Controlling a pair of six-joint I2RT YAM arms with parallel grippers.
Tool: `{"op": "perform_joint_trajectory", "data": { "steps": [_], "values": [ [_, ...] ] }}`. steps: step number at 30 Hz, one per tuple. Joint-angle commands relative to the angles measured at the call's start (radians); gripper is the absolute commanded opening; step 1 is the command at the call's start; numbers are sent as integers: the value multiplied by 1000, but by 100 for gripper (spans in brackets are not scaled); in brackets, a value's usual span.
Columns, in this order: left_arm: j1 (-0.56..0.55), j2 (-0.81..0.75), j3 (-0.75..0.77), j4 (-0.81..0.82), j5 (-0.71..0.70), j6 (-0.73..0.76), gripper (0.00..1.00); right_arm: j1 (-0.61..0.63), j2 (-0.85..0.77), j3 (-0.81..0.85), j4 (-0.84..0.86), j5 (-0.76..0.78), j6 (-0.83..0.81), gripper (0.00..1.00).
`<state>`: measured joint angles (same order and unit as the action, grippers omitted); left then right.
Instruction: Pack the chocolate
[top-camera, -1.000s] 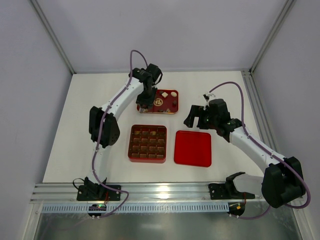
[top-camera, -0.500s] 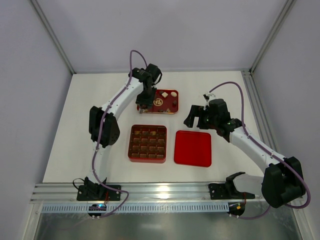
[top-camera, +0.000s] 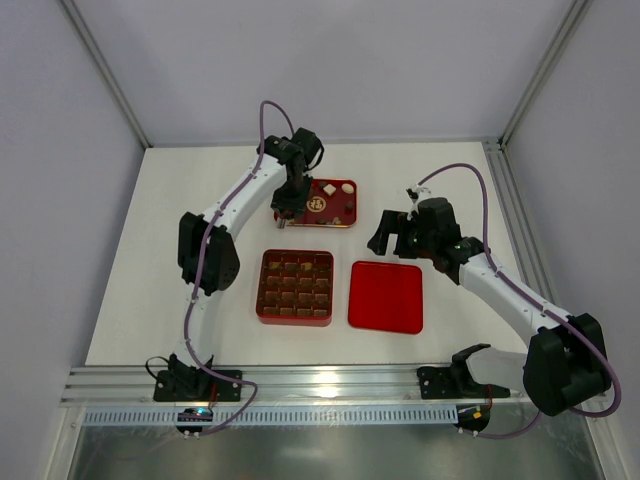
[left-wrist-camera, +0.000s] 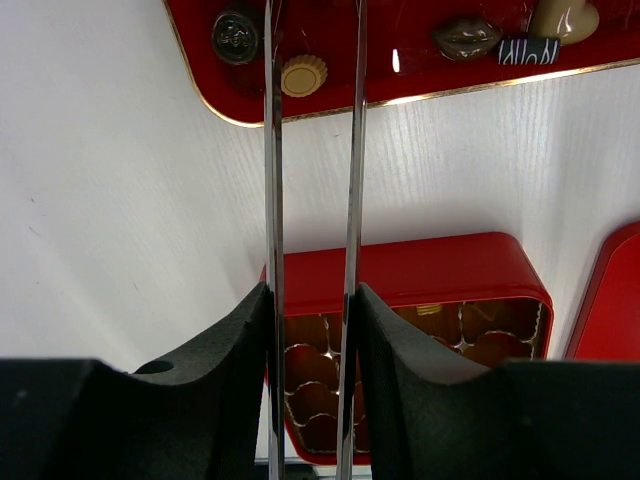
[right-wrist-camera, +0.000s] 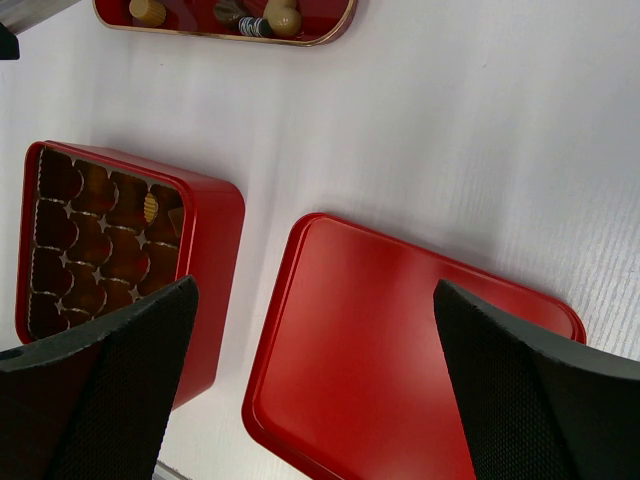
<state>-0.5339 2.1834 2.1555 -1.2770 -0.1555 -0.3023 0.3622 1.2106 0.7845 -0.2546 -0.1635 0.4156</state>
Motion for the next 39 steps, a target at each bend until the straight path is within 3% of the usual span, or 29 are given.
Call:
{"op": "perform_joint_trajectory", "data": {
  "steps": [1,12,39],
  "values": [
    [6,-28,32,-13,16,5,37,-6,-16,5,34,4,-11,100],
    [6,-25,64,-24,7,3,26,-6,-16,4,34,4,-11,100],
    [5,-89,126,-39,-16,-3,25,-8,-8,-1,40,1,-8,100]
  ]
}}
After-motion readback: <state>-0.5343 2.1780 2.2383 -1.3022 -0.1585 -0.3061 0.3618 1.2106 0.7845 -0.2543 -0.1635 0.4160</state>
